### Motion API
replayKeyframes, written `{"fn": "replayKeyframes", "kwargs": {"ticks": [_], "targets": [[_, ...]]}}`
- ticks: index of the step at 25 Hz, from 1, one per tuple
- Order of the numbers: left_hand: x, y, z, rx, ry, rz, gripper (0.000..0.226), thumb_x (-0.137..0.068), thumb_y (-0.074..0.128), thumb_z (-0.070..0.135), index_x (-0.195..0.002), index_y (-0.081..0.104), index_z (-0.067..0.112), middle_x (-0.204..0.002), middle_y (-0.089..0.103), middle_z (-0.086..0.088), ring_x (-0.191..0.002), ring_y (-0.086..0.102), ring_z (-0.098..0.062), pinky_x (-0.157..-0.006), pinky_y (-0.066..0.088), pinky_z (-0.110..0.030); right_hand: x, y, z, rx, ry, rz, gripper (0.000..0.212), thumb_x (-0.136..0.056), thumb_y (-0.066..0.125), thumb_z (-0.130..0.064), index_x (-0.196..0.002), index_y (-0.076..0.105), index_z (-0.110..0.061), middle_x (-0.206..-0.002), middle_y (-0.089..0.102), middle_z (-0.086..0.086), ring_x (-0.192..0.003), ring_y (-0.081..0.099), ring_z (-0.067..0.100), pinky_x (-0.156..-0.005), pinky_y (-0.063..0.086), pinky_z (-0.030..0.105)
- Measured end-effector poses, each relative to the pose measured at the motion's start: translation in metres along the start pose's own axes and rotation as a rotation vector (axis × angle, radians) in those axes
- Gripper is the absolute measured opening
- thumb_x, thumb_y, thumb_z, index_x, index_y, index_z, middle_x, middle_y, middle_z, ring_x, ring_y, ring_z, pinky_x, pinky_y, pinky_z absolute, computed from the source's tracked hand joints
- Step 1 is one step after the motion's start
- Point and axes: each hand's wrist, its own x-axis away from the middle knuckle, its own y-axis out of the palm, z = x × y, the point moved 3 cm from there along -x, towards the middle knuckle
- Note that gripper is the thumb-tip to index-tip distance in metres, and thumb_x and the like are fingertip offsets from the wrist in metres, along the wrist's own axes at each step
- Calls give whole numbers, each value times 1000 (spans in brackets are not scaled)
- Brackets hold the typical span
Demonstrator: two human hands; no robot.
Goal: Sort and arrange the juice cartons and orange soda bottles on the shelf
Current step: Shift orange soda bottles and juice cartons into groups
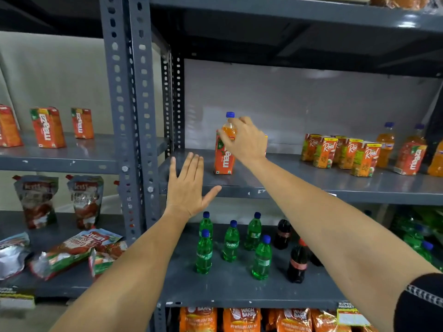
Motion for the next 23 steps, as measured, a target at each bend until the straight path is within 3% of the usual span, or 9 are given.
{"fn": "replayKeyframes", "kwargs": {"ticks": [5, 10, 17, 23], "targets": [[-1, 3, 0, -1, -4, 18, 89, -89, 12, 68, -140, 39, 0, -144, 45, -16, -140, 32, -27, -116, 7, -56, -51, -4, 4, 55, -104, -240, 40, -87, 55, -32, -125, 61, -22, -123, 62, 8, -110, 60, 31, -85, 50, 39], [0, 4, -1, 1, 12, 41, 86, -88, 20, 67, -137, 44, 1, -141, 50, -14, -138, 36, -27, -116, 12, -56, -82, -1, -4, 82, -148, -447, 49, -88, 62, -28, -135, 53, -19, -138, 56, 8, -126, 51, 28, -102, 46, 40], [-1, 4, -1, 30, 17, 65, 84, -89, 18, 67, -133, 48, 3, -136, 55, -13, -135, 40, -28, -116, 15, -56, -100, 7, 0, 107, -137, -565, 46, -87, 67, -27, -131, 56, -16, -136, 54, 11, -122, 53, 29, -102, 46, 40], [-2, 6, -1, 29, 24, 98, 83, -89, 20, 67, -132, 50, 3, -134, 57, -13, -134, 42, -28, -114, 20, -57, -108, 14, 4, 55, -109, -614, 32, -88, 67, -16, -119, 63, -14, -126, 58, 13, -106, 62, 27, -90, 53, 33]]}}
